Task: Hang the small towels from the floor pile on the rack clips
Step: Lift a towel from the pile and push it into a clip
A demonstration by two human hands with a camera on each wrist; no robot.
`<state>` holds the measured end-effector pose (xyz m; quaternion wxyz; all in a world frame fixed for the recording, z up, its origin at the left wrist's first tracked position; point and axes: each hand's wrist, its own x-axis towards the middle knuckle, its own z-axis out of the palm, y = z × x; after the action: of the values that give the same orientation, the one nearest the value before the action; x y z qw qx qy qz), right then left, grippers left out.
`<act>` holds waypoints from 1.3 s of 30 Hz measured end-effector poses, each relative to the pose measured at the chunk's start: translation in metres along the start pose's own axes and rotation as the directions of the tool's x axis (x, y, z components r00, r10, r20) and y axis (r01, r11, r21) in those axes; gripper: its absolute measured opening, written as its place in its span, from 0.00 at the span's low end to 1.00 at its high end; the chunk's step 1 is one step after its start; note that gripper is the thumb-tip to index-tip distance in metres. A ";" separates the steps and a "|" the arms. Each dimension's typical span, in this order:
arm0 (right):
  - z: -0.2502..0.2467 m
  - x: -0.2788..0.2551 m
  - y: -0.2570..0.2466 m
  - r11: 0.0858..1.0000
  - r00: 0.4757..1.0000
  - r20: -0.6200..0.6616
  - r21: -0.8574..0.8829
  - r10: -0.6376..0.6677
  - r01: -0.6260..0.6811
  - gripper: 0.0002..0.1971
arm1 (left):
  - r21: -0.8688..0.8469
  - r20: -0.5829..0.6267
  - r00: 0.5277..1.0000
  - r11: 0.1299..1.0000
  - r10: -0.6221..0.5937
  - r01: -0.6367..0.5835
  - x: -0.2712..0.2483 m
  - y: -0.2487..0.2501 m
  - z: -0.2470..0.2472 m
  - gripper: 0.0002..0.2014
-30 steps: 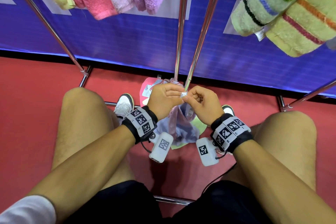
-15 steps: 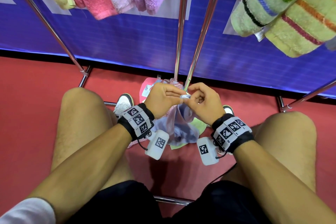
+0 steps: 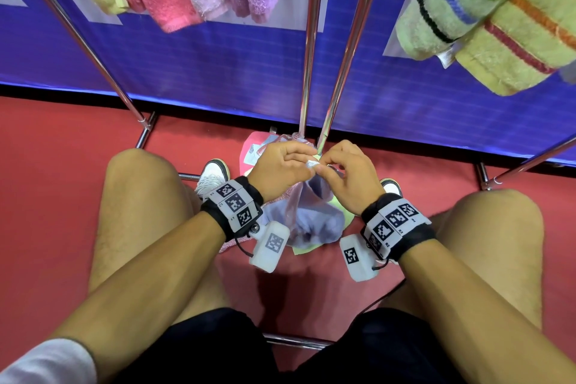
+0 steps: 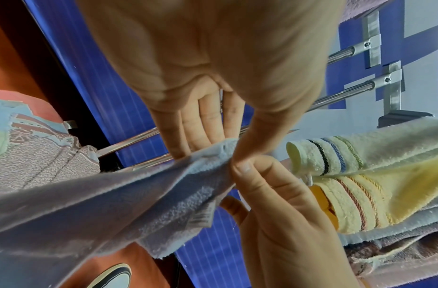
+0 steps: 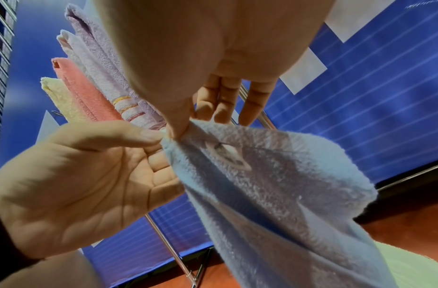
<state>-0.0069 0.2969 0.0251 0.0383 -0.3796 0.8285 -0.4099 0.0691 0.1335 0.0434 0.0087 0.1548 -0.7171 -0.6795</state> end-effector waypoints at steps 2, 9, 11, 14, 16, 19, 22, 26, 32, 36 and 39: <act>0.000 0.000 0.000 1.000 1.000 -0.002 -0.001 0.000 0.000 0.06 | 0.007 0.022 0.999 1.000 -0.028 0.028 0.002 -0.003 -0.001 0.18; -0.005 0.002 0.000 1.000 0.999 -0.032 0.022 -0.009 0.010 0.05 | 0.005 0.064 0.996 0.998 0.055 -0.056 0.001 -0.001 -0.003 0.07; -0.005 0.002 -0.001 0.999 0.999 -0.036 0.034 0.003 -0.002 0.05 | 0.010 0.069 0.995 0.997 0.078 -0.079 0.000 0.002 -0.002 0.07; -0.006 0.002 -0.003 0.998 0.999 -0.038 0.063 0.024 -0.021 0.02 | 0.024 0.056 0.992 0.993 0.111 -0.112 -0.002 0.006 -0.003 0.05; -0.007 0.002 -0.002 0.998 0.998 0.027 0.041 0.049 -0.050 0.05 | -0.003 0.042 0.991 0.992 0.125 -0.125 -0.001 0.008 -0.005 0.07; -0.004 0.001 0.001 0.989 0.982 0.142 -0.099 0.127 -0.113 0.05 | -0.038 0.013 0.993 0.993 0.114 -0.113 0.000 0.013 -0.008 0.08; -0.002 0.001 0.007 0.974 0.972 0.125 -0.135 0.200 -0.183 0.07 | -0.037 -0.086 0.982 0.985 0.166 -0.170 0.000 0.018 -0.015 0.08; -0.009 0.002 0.008 0.971 0.971 0.008 -0.013 0.237 -0.237 0.07 | -0.015 -0.202 0.958 0.977 0.204 -0.211 0.006 0.018 -0.034 0.06; -0.015 0.003 0.010 0.973 0.965 -0.121 0.046 0.231 -0.227 0.11 | 0.077 -0.322 0.928 0.982 0.189 -0.173 0.013 0.006 -0.045 0.05; -0.016 0.004 0.013 0.973 0.955 -0.187 0.070 0.229 -0.219 0.16 | 0.078 -0.369 0.909 0.981 0.195 -0.179 0.015 0.001 -0.048 0.06; -0.016 0.003 0.016 0.986 0.975 -0.148 0.028 0.167 -0.164 0.13 | 0.089 -0.380 0.904 0.980 0.197 -0.176 0.015 0.000 -0.048 0.06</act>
<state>-0.0243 0.3112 0.0247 0.0131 -0.2772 0.8545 -0.4392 0.0653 0.0836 0.0443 0.2112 0.2168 -0.7303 -0.6124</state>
